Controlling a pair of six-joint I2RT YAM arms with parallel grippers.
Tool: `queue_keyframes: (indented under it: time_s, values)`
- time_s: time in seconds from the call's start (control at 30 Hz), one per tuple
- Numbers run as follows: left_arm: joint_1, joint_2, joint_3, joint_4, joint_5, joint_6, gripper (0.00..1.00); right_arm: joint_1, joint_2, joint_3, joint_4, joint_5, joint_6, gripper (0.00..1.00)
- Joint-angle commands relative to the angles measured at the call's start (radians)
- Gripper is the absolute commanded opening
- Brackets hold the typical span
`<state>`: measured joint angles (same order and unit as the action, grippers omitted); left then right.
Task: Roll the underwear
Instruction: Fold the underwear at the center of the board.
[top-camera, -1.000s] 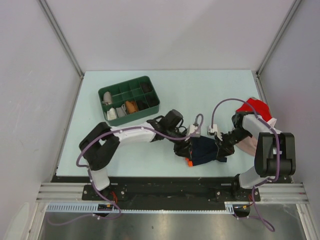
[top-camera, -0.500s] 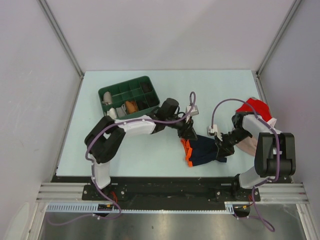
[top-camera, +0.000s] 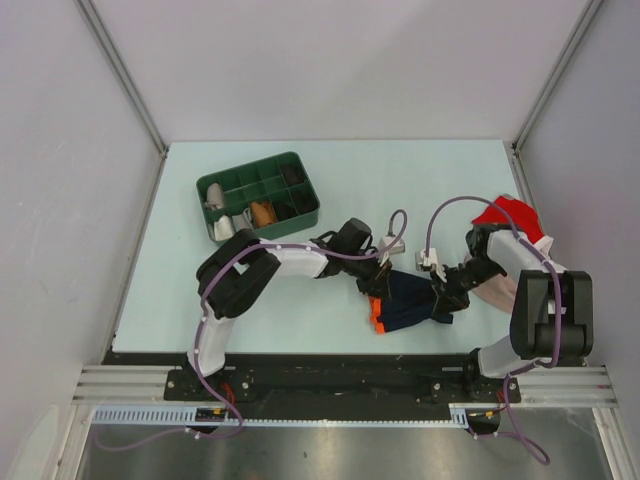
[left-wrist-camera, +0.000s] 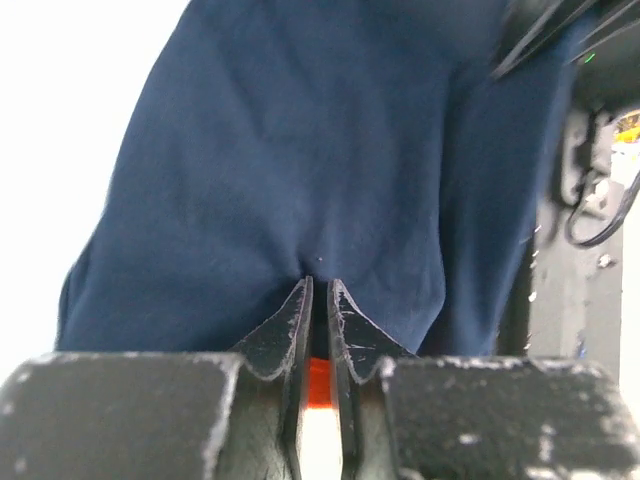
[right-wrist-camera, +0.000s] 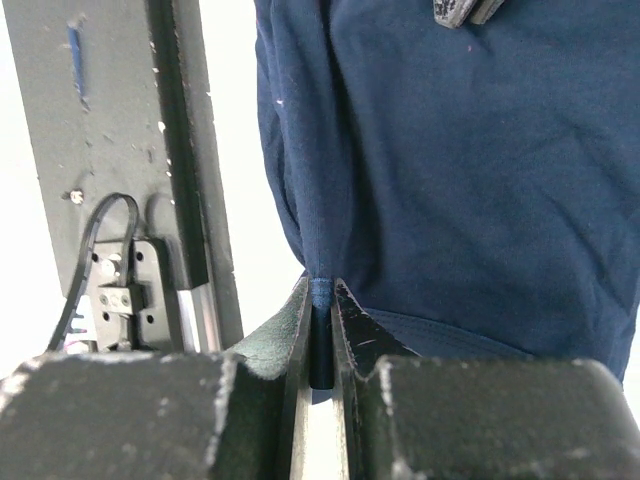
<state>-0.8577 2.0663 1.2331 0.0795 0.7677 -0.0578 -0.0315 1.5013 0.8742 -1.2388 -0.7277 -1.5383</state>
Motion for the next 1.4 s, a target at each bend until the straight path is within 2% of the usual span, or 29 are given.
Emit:
queue_keyframes:
  time_s: [0.0, 0.33, 0.47, 0.6, 0.93, 1.07, 1.2, 1.37]
  values:
    - [0.002, 0.008, -0.046, -0.038, -0.045, 0.050, 0.13, -0.015, -0.010, 0.034, -0.036, -0.073, -0.005, 0.09]
    - [-0.001, 0.012, -0.067, -0.053, -0.034, 0.079, 0.14, -0.053, 0.094, 0.141, 0.007, -0.168, 0.153, 0.06]
    - [0.000, 0.011, -0.069, -0.046, -0.019, 0.075, 0.16, -0.054, 0.126, 0.146, 0.132, -0.145, 0.326, 0.05]
    - [0.009, -0.002, -0.084, 0.006, -0.010, 0.027, 0.25, -0.059, 0.161, 0.147, 0.214, -0.101, 0.425, 0.05]
    - [0.036, -0.031, -0.075, 0.075, 0.028, -0.054, 0.36, -0.070, 0.234, 0.174, 0.294, -0.055, 0.518, 0.05]
    - [0.052, -0.080, -0.110, 0.144, 0.013, -0.102, 0.42, -0.070, 0.269, 0.184, 0.315, -0.026, 0.547, 0.05]
    - [0.077, -0.202, -0.176, 0.252, -0.033, -0.155, 0.51, -0.070, 0.303, 0.184, 0.323, 0.002, 0.560, 0.05]
    - [0.082, -0.319, -0.244, 0.302, -0.108, -0.114, 0.54, -0.070, 0.324, 0.184, 0.332, 0.022, 0.573, 0.05]
